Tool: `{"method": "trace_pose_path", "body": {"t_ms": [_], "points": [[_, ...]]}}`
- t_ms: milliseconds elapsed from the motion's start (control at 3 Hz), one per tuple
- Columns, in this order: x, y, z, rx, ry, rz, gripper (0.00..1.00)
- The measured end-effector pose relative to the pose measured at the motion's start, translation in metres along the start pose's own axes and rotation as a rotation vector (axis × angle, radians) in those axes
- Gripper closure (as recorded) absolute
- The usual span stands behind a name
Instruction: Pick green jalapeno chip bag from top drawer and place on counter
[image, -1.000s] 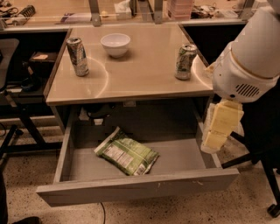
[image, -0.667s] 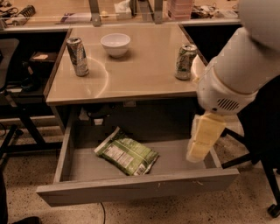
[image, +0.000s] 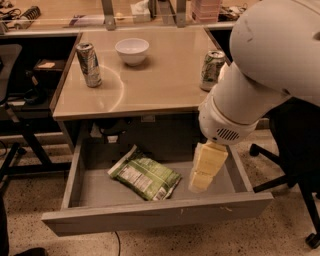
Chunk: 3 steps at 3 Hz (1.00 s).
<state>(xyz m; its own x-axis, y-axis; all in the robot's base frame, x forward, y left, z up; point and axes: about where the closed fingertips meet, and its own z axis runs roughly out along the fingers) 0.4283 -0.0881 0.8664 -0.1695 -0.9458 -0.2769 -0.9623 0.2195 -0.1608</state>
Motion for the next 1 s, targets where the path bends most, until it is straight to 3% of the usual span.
{"method": "trace_pose_path", "body": {"t_ms": [333, 1000], "points": [[-0.012, 0.006, 0.023, -0.012, -0.023, 0.027, 0.0], [-0.059, -0.011, 0.105, -0.072, -0.103, 0.124, 0.0]]}}
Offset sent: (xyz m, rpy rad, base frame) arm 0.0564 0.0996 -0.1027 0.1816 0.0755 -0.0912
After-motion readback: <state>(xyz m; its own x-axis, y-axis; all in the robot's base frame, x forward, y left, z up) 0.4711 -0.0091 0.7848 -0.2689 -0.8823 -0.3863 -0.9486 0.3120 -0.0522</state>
